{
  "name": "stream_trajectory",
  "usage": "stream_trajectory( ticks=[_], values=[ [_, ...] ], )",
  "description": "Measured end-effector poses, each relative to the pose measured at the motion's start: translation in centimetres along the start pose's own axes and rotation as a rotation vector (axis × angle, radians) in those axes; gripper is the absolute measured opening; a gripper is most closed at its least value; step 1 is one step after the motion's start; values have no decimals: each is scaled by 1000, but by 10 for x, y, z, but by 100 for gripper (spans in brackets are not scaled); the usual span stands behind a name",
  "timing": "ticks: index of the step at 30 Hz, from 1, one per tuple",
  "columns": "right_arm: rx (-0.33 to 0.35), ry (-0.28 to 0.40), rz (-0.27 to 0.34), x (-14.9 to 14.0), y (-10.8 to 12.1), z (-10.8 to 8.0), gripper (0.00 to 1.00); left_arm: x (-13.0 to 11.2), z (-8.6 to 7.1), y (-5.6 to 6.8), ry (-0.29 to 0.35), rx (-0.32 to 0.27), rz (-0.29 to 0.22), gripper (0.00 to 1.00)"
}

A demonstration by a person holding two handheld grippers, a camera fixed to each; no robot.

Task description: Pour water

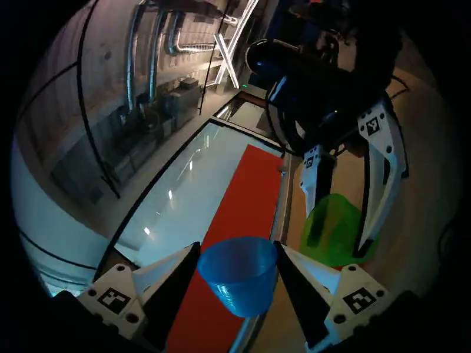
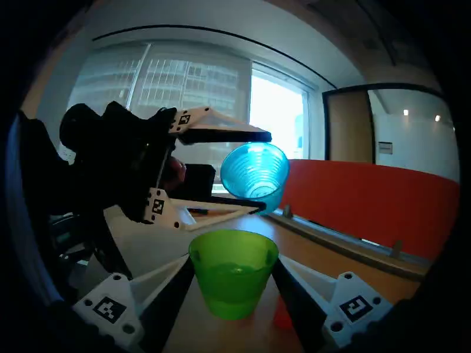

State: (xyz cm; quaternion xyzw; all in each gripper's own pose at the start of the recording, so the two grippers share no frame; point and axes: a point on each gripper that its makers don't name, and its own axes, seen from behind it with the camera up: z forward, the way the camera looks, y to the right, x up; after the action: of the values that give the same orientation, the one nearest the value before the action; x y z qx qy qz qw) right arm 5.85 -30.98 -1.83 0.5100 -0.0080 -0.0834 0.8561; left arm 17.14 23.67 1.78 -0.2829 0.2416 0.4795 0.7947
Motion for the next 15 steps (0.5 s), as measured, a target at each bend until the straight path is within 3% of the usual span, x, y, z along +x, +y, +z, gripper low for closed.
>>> stream_trajectory(
  ticks=[7, 15],
  values=[
    [0, 5, 3, 4, 0, -2, 90, -5, 2, -4, -13, 3, -207, 90],
    [0, 4, 0, 6, -1, -2, 90, -4, 6, -13, -13, -5, -480, 90]
  ],
)
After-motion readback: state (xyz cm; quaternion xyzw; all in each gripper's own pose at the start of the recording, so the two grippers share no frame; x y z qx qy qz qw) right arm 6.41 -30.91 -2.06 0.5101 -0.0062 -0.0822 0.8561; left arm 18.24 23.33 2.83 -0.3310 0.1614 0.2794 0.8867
